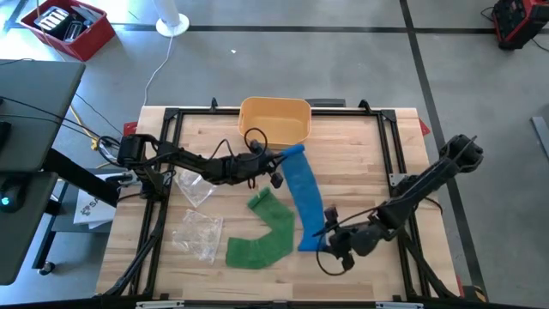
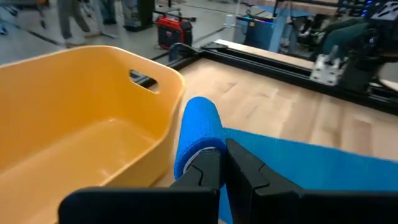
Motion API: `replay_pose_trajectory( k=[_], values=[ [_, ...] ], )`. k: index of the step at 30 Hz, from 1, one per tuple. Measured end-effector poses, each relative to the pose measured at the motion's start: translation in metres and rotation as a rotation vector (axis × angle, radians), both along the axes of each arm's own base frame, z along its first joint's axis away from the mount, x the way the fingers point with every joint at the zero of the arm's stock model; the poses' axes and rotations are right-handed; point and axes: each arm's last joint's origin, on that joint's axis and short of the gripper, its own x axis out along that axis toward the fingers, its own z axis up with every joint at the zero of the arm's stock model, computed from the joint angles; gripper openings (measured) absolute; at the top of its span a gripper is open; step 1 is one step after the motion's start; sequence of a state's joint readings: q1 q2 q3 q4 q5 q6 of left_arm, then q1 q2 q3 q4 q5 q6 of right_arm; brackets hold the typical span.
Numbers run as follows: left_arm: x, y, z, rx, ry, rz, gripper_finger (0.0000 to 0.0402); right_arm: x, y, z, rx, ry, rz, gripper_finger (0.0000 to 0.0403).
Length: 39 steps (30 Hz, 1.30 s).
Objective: Roll bandage
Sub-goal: Roll the blue bandage
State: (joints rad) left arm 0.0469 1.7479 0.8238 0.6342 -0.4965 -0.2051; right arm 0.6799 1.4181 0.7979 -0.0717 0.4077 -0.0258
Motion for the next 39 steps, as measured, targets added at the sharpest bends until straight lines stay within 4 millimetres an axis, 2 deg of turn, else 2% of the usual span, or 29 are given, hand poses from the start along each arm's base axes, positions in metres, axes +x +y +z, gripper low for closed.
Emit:
replay_pose_trajectory(
  k=[3,6,9,13,15,20,22,26,31,35,39],
  values=[
    [0.001,0.004,-0.002,0.032,0.007,0.028,0.0000,-0.005,-0.014,-0.011,-0.209,0.120,0.019,0.0190],
    [0.003,0.009,-0.006,0.069,-0.008,0.063,0.0000,-0.009,-0.034,-0.022,-0.368,0.232,-0.045,0.0190],
    [0.007,0.013,-0.010,0.088,-0.044,0.080,0.0000,-0.012,-0.044,-0.036,-0.382,0.270,-0.053,0.0190],
    [0.011,0.013,-0.019,0.092,-0.068,0.079,0.0000,-0.019,-0.041,-0.050,-0.353,0.261,0.049,0.0190],
    [0.012,0.012,-0.024,0.091,-0.058,0.070,0.0000,-0.021,-0.036,-0.050,-0.350,0.248,0.089,0.0190],
    [0.014,0.004,-0.033,0.104,-0.018,0.050,0.0000,-0.030,-0.019,-0.051,-0.182,0.329,0.290,0.0190],
    [0.014,0.002,-0.034,0.113,-0.014,0.041,0.0000,-0.034,-0.016,-0.052,-0.121,0.367,0.281,0.0190],
    [0.014,-0.002,-0.034,0.126,-0.007,0.028,0.0000,-0.028,-0.020,-0.050,0.036,0.372,0.066,0.0190],
    [0.015,-0.003,-0.033,0.128,-0.017,0.025,0.0000,-0.006,-0.044,-0.046,0.293,0.347,-0.257,0.0190],
    [0.015,-0.003,-0.032,0.128,-0.021,0.025,0.0000,0.014,-0.061,-0.042,0.419,0.268,-0.329,0.0184],
    [0.015,-0.003,-0.032,0.126,-0.021,0.025,0.0000,0.033,-0.078,-0.049,0.488,0.211,-0.420,0.0151]
  ],
)
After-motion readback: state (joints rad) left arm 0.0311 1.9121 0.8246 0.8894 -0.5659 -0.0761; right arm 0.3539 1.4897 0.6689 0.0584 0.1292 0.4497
